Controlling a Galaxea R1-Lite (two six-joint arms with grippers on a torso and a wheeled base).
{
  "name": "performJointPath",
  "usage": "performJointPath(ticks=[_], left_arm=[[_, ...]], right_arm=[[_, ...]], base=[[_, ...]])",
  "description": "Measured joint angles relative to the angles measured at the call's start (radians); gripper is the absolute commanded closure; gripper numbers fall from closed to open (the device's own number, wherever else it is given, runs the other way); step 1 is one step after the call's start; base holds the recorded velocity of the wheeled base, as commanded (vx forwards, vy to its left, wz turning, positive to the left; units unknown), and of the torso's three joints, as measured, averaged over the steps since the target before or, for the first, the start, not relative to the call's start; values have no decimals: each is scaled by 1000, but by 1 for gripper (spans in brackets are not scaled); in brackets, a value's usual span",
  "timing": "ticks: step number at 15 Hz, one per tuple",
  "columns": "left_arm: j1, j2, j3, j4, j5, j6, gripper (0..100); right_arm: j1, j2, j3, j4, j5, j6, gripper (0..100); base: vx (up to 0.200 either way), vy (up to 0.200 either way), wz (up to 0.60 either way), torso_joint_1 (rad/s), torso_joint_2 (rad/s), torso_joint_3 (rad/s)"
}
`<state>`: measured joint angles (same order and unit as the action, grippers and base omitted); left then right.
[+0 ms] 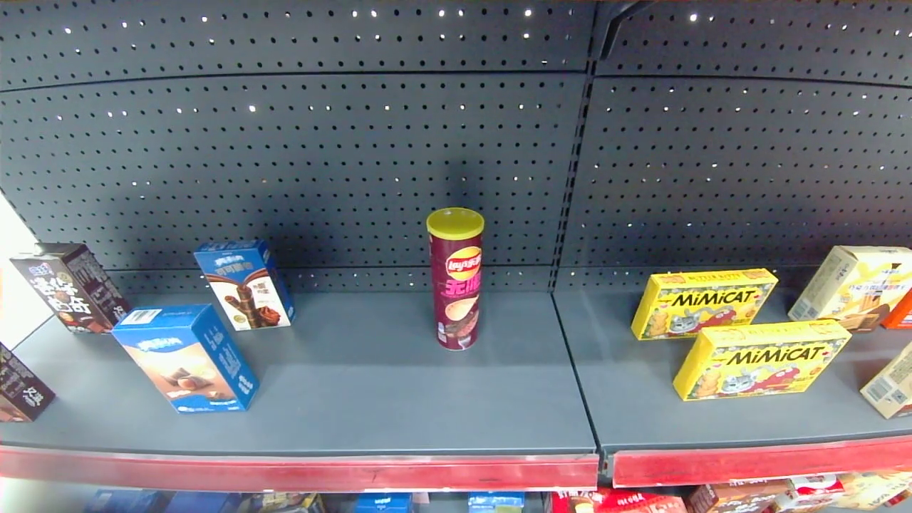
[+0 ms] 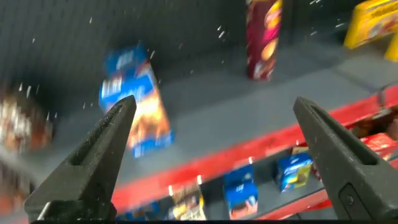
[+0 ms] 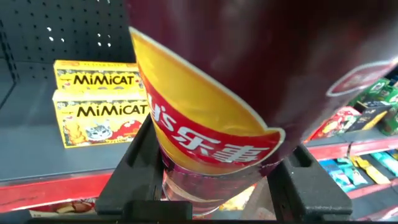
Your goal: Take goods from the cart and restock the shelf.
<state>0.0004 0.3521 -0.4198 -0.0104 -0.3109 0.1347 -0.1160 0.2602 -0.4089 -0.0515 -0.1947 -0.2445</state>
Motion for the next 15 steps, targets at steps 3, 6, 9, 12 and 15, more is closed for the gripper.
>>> performJointPath(ticks=[3,6,9,12,15], left_arm=[[-2,264,-148,-95,-32,62,0],[-54,523,-221,-218,-41,120,0],[-121,668,-215,-246,-56,131,0],[-209,768,-202,-252,-54,130,0],[-280,871,-207,-294,-49,111,0]], right_arm=[[0,-19,-2,-1,0,0,100],[-2,-30,-2,-2,-3,-1,100],[-2,-42,6,0,-3,0,100],[0,-43,12,-1,-2,-1,100],[1,-34,7,-1,-1,-3,100]], base=[[0,0,0,0,0,0],[0,0,0,0,0,0],[0,0,0,0,0,0],[0,0,0,0,0,0],[0,0,0,0,0,0]])
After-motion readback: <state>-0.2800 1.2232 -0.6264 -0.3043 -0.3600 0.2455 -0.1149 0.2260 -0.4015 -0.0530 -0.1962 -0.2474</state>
